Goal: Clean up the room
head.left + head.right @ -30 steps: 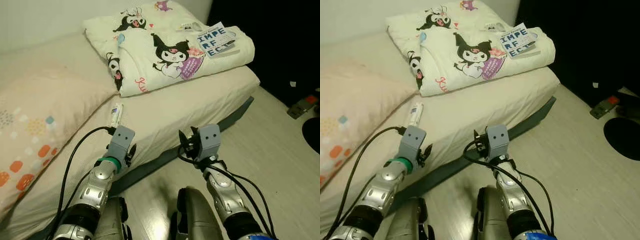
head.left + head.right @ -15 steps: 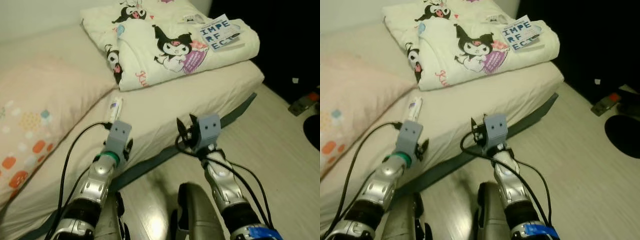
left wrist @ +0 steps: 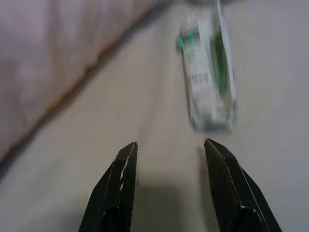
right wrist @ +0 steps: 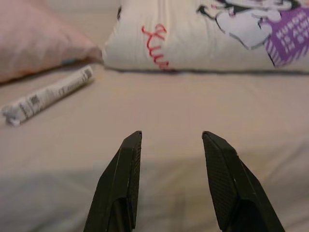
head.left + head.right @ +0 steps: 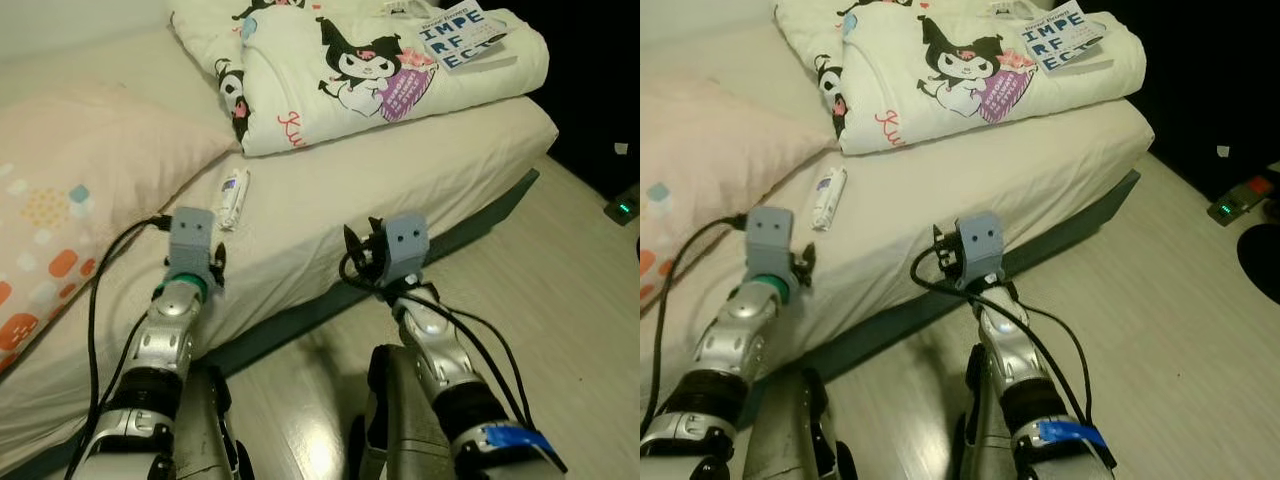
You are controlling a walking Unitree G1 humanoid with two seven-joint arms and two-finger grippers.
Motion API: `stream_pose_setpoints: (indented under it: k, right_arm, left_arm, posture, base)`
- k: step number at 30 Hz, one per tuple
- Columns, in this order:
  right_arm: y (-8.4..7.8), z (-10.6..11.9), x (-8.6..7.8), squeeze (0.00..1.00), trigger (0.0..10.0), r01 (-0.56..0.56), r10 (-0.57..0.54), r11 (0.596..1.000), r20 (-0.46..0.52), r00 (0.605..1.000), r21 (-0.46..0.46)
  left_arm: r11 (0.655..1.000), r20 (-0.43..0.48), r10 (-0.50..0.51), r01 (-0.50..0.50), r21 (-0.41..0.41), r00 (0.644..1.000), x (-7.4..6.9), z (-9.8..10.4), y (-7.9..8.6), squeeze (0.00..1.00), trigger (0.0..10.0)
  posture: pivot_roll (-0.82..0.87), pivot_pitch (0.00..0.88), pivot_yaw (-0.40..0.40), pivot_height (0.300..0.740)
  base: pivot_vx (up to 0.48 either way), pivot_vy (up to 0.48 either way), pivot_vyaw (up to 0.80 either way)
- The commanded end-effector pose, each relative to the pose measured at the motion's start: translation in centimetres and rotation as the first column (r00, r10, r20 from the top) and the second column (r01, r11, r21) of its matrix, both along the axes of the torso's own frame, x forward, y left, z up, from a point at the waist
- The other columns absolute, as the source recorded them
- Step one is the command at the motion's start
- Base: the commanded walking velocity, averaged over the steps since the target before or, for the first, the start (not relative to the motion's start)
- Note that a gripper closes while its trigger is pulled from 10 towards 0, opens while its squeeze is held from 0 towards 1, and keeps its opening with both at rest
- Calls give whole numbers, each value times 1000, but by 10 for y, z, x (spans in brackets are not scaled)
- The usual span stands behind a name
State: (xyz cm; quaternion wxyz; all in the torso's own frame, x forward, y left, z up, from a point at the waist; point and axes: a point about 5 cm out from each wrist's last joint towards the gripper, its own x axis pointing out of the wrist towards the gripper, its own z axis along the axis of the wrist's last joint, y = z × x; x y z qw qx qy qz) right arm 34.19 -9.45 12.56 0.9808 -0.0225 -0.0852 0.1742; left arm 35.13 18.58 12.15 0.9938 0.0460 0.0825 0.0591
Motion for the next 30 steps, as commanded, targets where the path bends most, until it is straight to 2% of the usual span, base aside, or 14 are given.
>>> stream_pose_setpoints:
  k: [1,2,3,4,6,8,9,12,13,14,16,20,26,30]
  right_arm:
    - [0,-2,2,0,10000,3,-2,1000,-20,1000,7]
    - [2,5,6,0,10000,-1,1,1000,-3,1000,8]
    - [2,5,6,0,10000,-1,1,1000,-3,1000,8]
    - [4,11,10,0,10000,-3,2,1000,11,1000,8]
    - [4,11,10,0,10000,-3,2,1000,11,1000,8]
    - [0,16,18,0,10000,35,-35,999,11,999,-7]
    - [0,16,18,0,10000,35,-35,999,11,999,-7]
    - [-12,15,27,0,10000,96,-97,995,-23,995,-43]
    - [-14,15,28,0,10000,101,-102,994,-29,994,-46]
    - [-14,15,28,0,10000,101,-102,994,-29,994,-46]
    - [-16,18,30,0,10000,106,-107,994,-23,994,-38]
    - [-14,21,30,0,10000,98,-98,995,-9,995,-29]
    - [-9,22,28,0,10000,81,-81,997,8,997,-19]
    - [-7,22,26,0,10000,73,-73,997,24,997,-7]
  left_arm:
    - [1000,22,-9,10,-17,1000,3,10,-1,0,10000]
    - [999,66,-36,37,-21,997,8,26,-5,0,10000]
    - [999,66,-36,37,-21,997,8,26,-5,0,10000]
    - [997,90,-70,72,-19,993,11,36,-10,0,10000]
    - [997,90,-70,72,-19,993,11,36,-10,0,10000]
    - [984,123,-169,174,-31,978,11,53,-26,0,10000]
    - [984,123,-169,174,-31,978,11,53,-26,0,10000]
    - [963,129,-256,264,-55,958,8,61,-45,0,10000]
    - [966,112,-254,258,-26,961,8,57,-48,0,10000]
    - [966,112,-254,258,-26,961,8,57,-48,0,10000]
    - [979,47,-201,198,55,978,13,42,-49,0,10000]
    - [984,19,-158,156,88,987,20,34,-47,0,10000]
    - [985,19,-137,134,110,990,30,37,-41,0,10000]
    - [988,34,-99,94,124,995,36,49,-25,0,10000]
  posture:
    - [22,193,22,540]
    - [33,213,25,540]
    - [33,213,25,540]
    - [34,218,28,540]
    - [34,218,28,540]
    - [50,243,36,540]
    - [50,243,36,540]
    - [52,247,38,540]
    - [54,255,36,540]
    - [54,255,36,540]
    - [52,256,32,540]
    - [42,255,31,540]
    - [15,255,34,540]
    - [10,255,35,540]
  base:
    - [0,0,0]
    - [0,0,0]
    - [0,0,0]
    - [0,0,0]
    - [0,0,0]
    - [0,0,0]
    - [0,0,0]
    - [0,0,0]
    - [0,0,0]
    - [0,0,0]
    - [0,0,0]
    - [0,0,0]
    - [0,0,0]
    - [0,0,0]
